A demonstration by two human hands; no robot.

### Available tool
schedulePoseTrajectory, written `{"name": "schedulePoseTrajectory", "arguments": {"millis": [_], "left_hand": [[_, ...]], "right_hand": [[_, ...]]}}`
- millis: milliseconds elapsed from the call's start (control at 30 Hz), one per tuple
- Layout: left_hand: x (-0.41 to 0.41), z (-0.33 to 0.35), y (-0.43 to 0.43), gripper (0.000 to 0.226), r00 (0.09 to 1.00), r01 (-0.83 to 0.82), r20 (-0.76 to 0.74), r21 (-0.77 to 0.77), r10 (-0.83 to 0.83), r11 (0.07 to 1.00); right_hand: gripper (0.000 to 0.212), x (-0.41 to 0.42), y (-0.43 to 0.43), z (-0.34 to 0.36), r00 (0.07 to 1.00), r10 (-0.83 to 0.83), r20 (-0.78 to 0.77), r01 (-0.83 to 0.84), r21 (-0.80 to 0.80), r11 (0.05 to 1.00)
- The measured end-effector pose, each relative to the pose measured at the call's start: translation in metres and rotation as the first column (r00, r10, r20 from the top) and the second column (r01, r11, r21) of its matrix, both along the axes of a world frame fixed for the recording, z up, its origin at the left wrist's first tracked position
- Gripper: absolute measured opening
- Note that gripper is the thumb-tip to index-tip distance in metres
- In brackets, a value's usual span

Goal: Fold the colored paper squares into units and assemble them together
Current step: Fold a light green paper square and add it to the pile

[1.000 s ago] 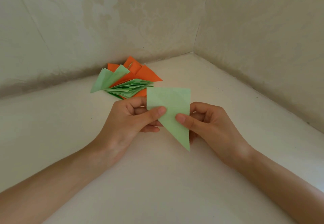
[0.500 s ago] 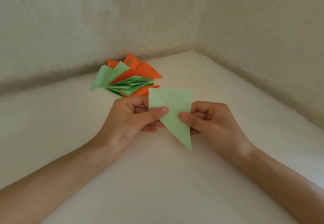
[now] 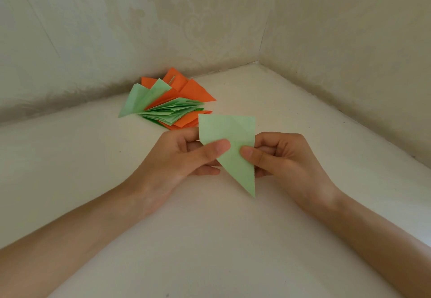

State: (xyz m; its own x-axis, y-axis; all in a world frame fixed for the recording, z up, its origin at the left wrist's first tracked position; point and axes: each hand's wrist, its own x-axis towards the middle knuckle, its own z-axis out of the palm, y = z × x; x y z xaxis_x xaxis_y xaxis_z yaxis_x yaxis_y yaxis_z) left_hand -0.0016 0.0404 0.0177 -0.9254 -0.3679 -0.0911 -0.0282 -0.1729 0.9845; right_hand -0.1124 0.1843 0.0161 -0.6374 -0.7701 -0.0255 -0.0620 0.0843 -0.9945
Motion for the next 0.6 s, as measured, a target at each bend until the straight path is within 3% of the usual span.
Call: {"name": "schedulePoseTrajectory", "arguments": {"millis": [100, 600], "left_hand": [[-0.0006, -0.0004, 0.0002, 0.03, 1.0, 0.011, 0.008, -0.039, -0.011, 0.999], [-0.0033, 0.0002, 0.0023, 0.014, 0.997, -0.073, -0.009, 0.056, 0.074, 0.996]], "right_hand": [[0.012, -0.0003, 0.0003, 0.0012, 1.0, 0.003, 0.007, -0.003, -0.009, 1.0], [0.021, -0.0024, -0.001, 0.0007, 1.0, 0.007, 0.029, -0.005, -0.078, 0.997]]}}
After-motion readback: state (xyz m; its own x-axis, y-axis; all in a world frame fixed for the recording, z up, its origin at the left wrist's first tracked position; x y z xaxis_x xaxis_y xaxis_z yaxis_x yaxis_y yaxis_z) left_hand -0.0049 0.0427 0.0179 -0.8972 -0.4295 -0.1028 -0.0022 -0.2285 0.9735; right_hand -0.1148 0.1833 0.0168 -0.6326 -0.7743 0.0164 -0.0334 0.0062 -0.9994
